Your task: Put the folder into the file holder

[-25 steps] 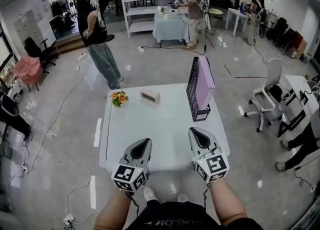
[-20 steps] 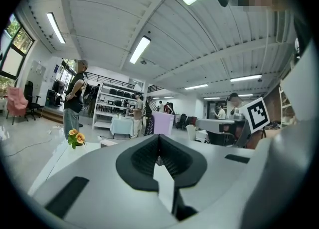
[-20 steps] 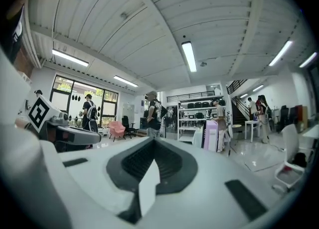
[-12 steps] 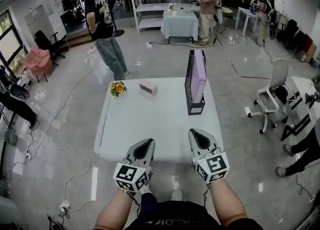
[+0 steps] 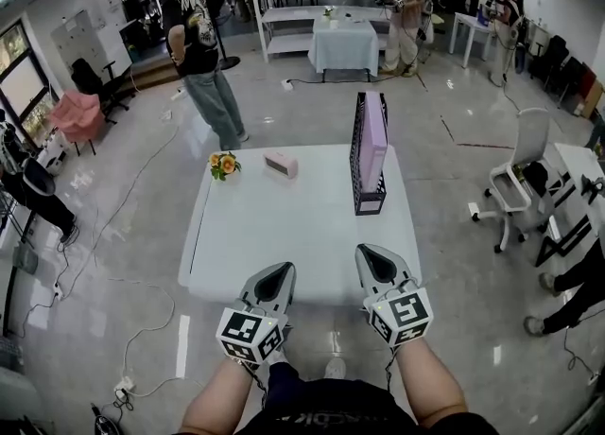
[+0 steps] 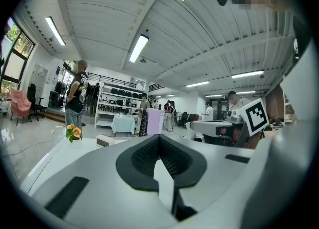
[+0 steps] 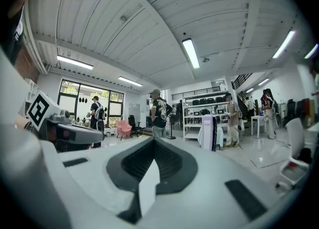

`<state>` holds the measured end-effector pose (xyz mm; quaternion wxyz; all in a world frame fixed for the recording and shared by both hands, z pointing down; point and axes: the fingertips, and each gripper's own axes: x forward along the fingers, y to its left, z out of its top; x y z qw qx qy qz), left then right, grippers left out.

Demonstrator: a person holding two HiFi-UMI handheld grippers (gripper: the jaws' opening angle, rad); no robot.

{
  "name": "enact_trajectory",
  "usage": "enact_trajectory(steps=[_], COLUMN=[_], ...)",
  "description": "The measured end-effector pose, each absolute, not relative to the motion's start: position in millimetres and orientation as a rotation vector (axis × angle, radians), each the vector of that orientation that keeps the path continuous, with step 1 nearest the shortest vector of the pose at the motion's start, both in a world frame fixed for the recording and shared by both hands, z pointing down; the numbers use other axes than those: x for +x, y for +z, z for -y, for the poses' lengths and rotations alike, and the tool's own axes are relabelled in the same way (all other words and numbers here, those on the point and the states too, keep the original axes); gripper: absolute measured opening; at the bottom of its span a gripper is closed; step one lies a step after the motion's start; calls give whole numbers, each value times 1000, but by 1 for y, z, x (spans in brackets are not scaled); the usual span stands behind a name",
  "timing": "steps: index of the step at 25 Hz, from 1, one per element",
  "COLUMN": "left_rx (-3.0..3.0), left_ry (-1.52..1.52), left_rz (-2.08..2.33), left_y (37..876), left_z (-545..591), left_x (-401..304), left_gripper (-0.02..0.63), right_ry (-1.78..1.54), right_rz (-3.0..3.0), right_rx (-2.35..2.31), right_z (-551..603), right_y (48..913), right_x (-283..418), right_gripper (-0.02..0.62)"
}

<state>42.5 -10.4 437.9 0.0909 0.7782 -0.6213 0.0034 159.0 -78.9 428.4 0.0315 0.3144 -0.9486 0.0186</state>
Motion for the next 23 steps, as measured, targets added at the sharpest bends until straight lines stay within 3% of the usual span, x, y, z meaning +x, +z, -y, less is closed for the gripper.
enact_trajectory(steps=[23], left_rx=[2320], left_ry=[10], left_rz=[1841], left_y=[434], left_z=[22], left_x=[49], left_gripper=[3], right_ry=[77], right_rz=[2927], right_rx=[969], right_z=[86], right_y=[429], right_x=[160], right_gripper=[0])
